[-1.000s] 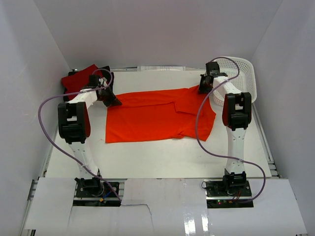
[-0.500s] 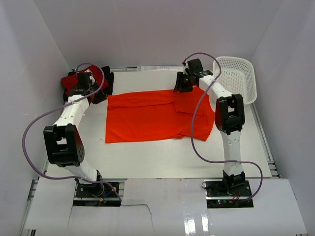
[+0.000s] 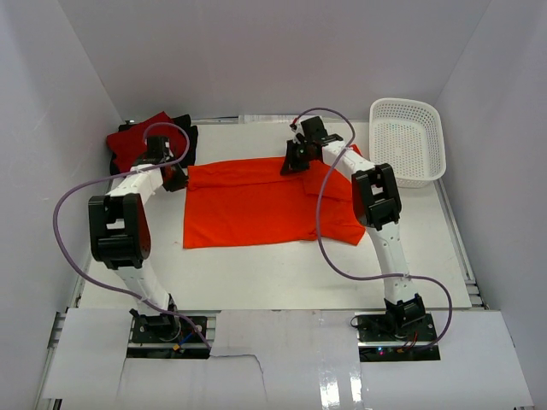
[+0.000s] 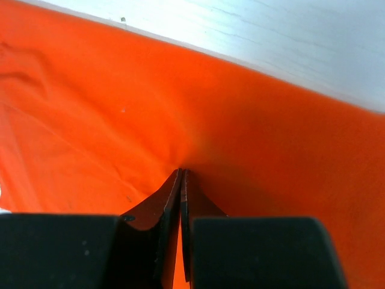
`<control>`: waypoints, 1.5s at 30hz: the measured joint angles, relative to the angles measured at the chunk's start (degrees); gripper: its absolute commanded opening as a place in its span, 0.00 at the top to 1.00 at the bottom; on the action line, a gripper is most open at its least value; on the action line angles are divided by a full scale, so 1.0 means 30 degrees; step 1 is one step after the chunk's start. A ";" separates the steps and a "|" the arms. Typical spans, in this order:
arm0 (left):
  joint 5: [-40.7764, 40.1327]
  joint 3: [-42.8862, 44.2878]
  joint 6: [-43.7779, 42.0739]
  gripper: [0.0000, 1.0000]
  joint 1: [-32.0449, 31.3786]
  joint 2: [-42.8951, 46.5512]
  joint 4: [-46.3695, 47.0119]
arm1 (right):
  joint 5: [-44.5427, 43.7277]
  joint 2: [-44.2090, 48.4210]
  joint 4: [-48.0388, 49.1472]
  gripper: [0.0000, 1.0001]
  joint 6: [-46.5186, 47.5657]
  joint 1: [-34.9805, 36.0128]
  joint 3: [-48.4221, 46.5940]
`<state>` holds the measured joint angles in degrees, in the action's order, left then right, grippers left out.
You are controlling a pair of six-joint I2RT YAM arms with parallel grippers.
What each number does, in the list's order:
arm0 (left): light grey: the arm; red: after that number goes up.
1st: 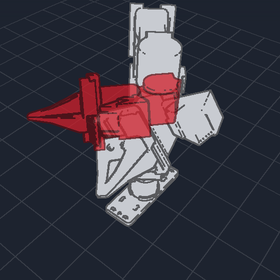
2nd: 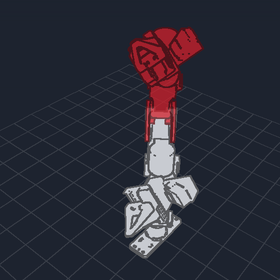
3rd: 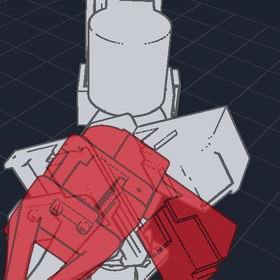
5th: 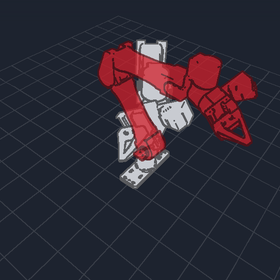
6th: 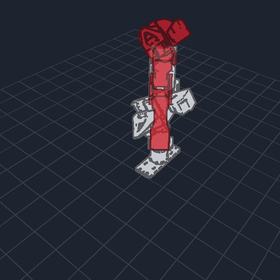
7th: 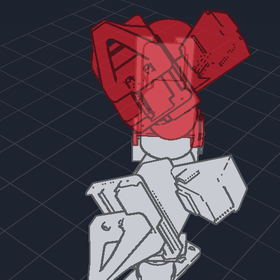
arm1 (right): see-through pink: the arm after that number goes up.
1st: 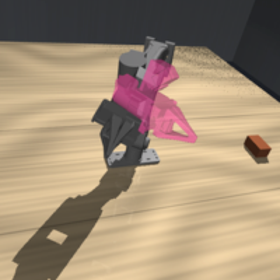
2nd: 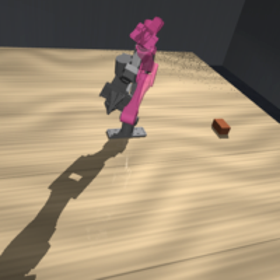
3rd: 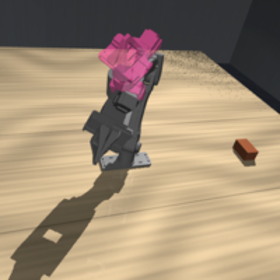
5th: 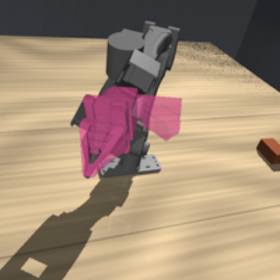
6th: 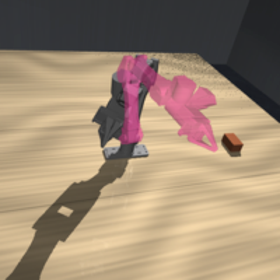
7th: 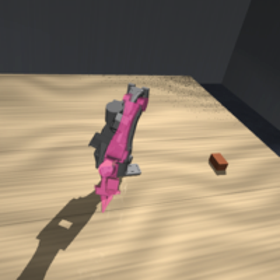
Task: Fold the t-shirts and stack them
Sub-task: Fold the flattened tshirt in 1/3 of the way
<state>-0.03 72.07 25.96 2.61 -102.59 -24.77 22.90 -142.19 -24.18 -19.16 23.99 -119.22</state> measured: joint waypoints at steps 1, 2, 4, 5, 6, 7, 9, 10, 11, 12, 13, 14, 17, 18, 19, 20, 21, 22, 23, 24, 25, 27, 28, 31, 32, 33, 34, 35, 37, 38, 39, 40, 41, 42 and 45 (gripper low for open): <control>0.0160 0.0066 0.0051 0.76 0.0022 -0.0444 0.0117 | 0.0080 -0.0211 0.0022 0.92 -0.0117 -0.0022 0.0000; 0.0350 0.0102 0.0124 0.76 0.0036 -0.0845 0.0270 | 0.0321 -0.0262 0.0160 0.92 -0.0153 -0.0080 0.0007; 0.0823 0.0240 0.0284 0.75 0.0080 -0.1559 0.0495 | 0.0262 -0.0262 0.0255 0.92 -0.0102 -0.0153 0.0015; 0.1042 0.0350 0.0357 0.75 0.0095 -0.1763 0.0590 | 0.0270 -0.0262 0.0357 0.92 -0.0102 -0.0189 0.0066; 0.1297 0.0517 0.0401 0.74 0.0095 -0.1967 0.0743 | 0.0299 -0.0262 0.0525 0.92 -0.0109 -0.0211 0.0219; 0.1523 0.0685 0.0495 0.74 0.0095 -0.2084 0.0940 | 0.0372 -0.0233 0.0670 0.92 -0.0109 -0.0226 0.0335; 0.1945 0.1064 0.0605 0.74 0.0095 -0.2142 0.1341 | 0.0437 -0.0087 0.1064 0.92 -0.0117 -0.0240 0.0736; 0.2127 0.1268 0.0670 0.74 0.0095 -0.2142 0.1552 | 0.0430 0.0029 0.1304 0.92 -0.0117 -0.0240 0.1005; 0.2317 0.1486 0.0714 0.74 0.0095 -0.2142 0.1851 | 0.0430 0.0168 0.1545 0.92 -0.0117 -0.0240 0.1282; 0.2455 0.1690 0.0743 0.73 0.0095 -0.2142 0.2149 | 0.0437 0.0342 0.1763 0.92 -0.0102 -0.0240 0.1647; 0.2601 0.1865 0.0787 0.73 0.0095 -0.2142 0.2441 | 0.0444 0.0532 0.1880 0.92 -0.0109 -0.0240 0.1974; 0.2725 0.2011 0.0801 0.73 0.0095 -0.2142 0.2637 | 0.0430 0.0707 0.1982 0.92 -0.0109 -0.0240 0.2259; 0.3002 0.2302 0.0845 0.73 0.0095 -0.2142 0.3162 | 0.0437 0.1202 0.2164 0.92 -0.0066 -0.0240 0.3133; 0.3104 0.2390 0.0852 0.73 0.0095 -0.2142 0.3279 | 0.0430 0.1311 0.2157 0.92 -0.0029 -0.0240 0.3322; 0.3220 0.2441 0.0852 0.73 0.0095 -0.2142 0.3359 | 0.0437 0.1399 0.2193 0.92 -0.0007 -0.0240 0.3475; 0.3330 0.2514 0.0852 0.73 0.0095 -0.2142 0.3417 | 0.0444 0.1472 0.2208 0.92 0.0015 -0.0240 0.3592; 0.3402 0.2565 0.0852 0.73 0.0095 -0.2142 0.3475 | 0.0444 0.1523 0.2237 0.92 0.0036 -0.0240 0.3687; 0.3490 0.2608 0.0852 0.73 0.0095 -0.2157 0.3504 | 0.0452 0.1566 0.2244 0.92 0.0036 -0.0240 0.3759; 0.3577 0.2659 0.0860 0.73 0.0095 -0.2208 0.3541 | 0.0452 0.1596 0.2259 0.92 0.0036 -0.0240 0.3789; 0.3672 0.2863 0.0867 0.73 0.0095 -0.2397 0.3512 | 0.0452 0.1603 0.2266 0.92 0.0044 -0.0240 0.3818; 0.3774 0.3111 0.0882 0.75 0.0095 -0.2659 0.3526 | 0.0459 0.1610 0.2273 0.92 0.0044 -0.0240 0.3832; 0.4065 0.3672 0.0940 0.76 0.0095 -0.3468 0.3599 | 0.0481 0.1668 0.2353 0.92 0.0051 -0.0240 0.3942; 0.4240 0.3883 0.0998 0.76 0.0095 -0.3934 0.3643 | 0.0481 0.1719 0.2419 0.92 0.0051 -0.0240 0.4036; 0.4714 0.4342 0.1042 0.79 0.0102 -0.5253 0.3606 | 0.0452 0.1996 0.2477 0.92 0.0109 -0.0240 0.4473; 0.4845 0.4452 0.1049 0.80 0.0109 -0.5632 0.3599 | 0.0437 0.2062 0.2514 0.92 0.0124 -0.0240 0.4583; 0.4998 0.4590 0.1049 0.80 0.0109 -0.6011 0.3570 | 0.0423 0.2127 0.2521 0.92 0.0160 -0.0233 0.4685; 0.5166 0.4677 0.1042 0.80 0.0109 -0.6309 0.3534 | 0.0415 0.2171 0.2484 0.92 0.0204 -0.0233 0.4728; 0.5297 0.4699 0.1042 0.81 0.0109 -0.6506 0.3446 | 0.0408 0.2178 0.2484 0.92 0.0233 -0.0233 0.4758; 0.5508 0.4707 0.1049 0.81 0.0109 -0.6637 0.3351 | 0.0415 0.2200 0.2492 0.92 0.0277 -0.0233 0.4787; 0.5574 0.4707 0.1042 0.81 0.0109 -0.6637 0.3337 | 0.0415 0.2200 0.2492 0.92 0.0313 -0.0233 0.4787; 0.5603 0.4736 0.1013 0.81 0.0109 -0.6637 0.3344 | 0.0415 0.2200 0.2492 0.92 0.0335 -0.0233 0.4787; 0.5595 0.4809 0.0998 0.82 0.0109 -0.6645 0.3337 | 0.0423 0.2200 0.2492 0.92 0.0350 -0.0233 0.4787; 0.5566 0.4932 0.0940 0.82 0.0109 -0.6666 0.3279 | 0.0415 0.2200 0.2492 0.92 0.0372 -0.0233 0.4787; 0.5435 0.5034 0.0889 0.82 0.0109 -0.6681 0.3220 | 0.0415 0.2200 0.2492 0.92 0.0393 -0.0233 0.4787; 0.4481 0.5319 0.0772 0.82 0.0109 -0.6739 0.3009 | 0.0444 0.2200 0.2382 0.81 0.0459 -0.0233 0.4670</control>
<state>13.41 88.03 28.27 2.94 -122.80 -15.75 24.23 -135.59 -17.04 -17.78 23.29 -105.21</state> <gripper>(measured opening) 0.178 0.126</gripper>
